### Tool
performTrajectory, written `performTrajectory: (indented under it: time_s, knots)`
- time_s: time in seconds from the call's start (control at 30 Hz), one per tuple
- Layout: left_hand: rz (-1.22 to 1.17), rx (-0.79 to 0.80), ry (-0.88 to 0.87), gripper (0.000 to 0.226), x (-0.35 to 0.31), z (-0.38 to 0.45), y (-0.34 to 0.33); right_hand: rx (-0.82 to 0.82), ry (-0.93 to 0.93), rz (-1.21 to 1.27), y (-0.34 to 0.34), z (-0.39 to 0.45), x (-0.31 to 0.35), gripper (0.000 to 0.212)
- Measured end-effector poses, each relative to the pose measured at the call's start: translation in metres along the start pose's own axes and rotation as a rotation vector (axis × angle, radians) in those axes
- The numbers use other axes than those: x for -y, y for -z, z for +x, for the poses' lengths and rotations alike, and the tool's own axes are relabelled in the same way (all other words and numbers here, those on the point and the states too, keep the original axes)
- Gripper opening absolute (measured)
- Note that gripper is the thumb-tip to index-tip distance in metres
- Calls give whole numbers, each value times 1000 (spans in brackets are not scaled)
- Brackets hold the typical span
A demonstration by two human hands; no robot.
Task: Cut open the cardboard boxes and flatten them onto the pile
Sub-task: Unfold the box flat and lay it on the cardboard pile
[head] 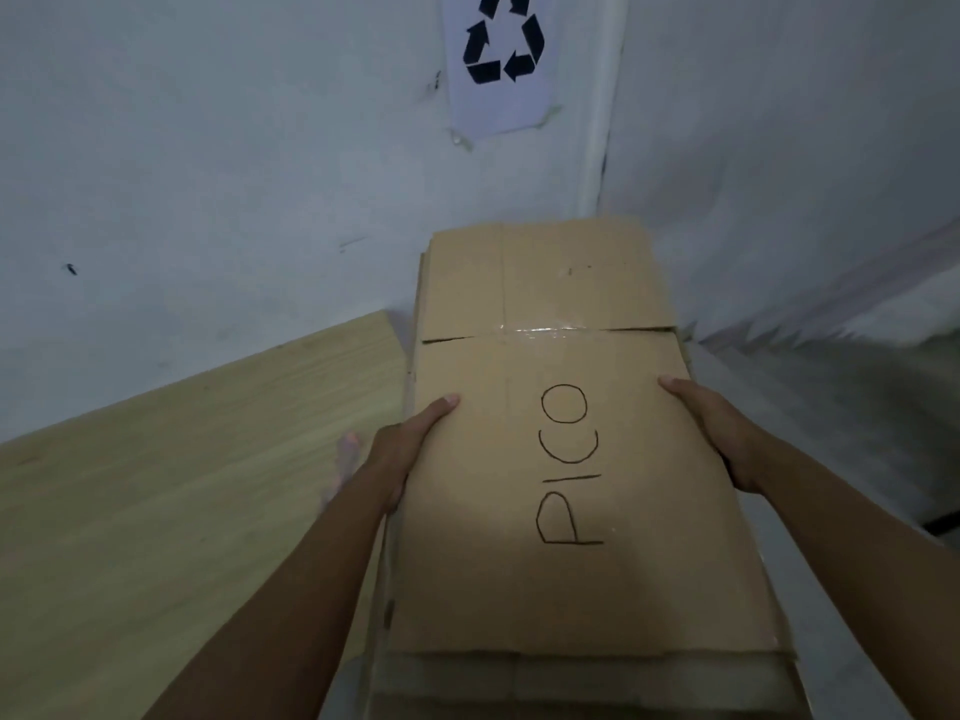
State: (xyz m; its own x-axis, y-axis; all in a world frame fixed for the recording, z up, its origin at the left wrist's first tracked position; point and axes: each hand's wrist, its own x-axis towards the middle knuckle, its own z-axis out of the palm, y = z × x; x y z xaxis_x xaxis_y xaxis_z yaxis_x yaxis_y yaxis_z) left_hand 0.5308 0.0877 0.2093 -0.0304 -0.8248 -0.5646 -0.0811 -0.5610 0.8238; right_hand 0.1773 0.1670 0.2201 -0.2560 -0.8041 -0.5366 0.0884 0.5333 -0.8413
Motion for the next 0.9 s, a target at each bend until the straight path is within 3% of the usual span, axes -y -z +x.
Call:
performTrajectory:
  time_s: [0.13,0.23,0.33,0.47,0.57,0.67,0.77,0.9]
  knots:
    - [-40,-97,40,96,7,0,-94,55,-46,-80,85,42,9,75]
    - [-53,-89,66,66,14,-4,-153,42,-57,-149,137,67,13,81]
    - [-43,-39,150,54,21,6,-193,59,-109,-250,166,98,13,92]
    - [-70,-73,211,78,43,36,-217,91,-168,-291,183,147,5,97]
    - [-83,-94,232,58,57,61,-231,129,-210,-284,185,185,-4,89]
    - [-102,-121,299,53,79,94,-240,156,-240,-316,178,234,-20,82]
    - [-130,-191,334,63,108,146,-245,191,-231,-325,170,294,-46,75]
    - [-154,-291,339,51,162,212,-254,229,-203,-384,153,379,-99,74]
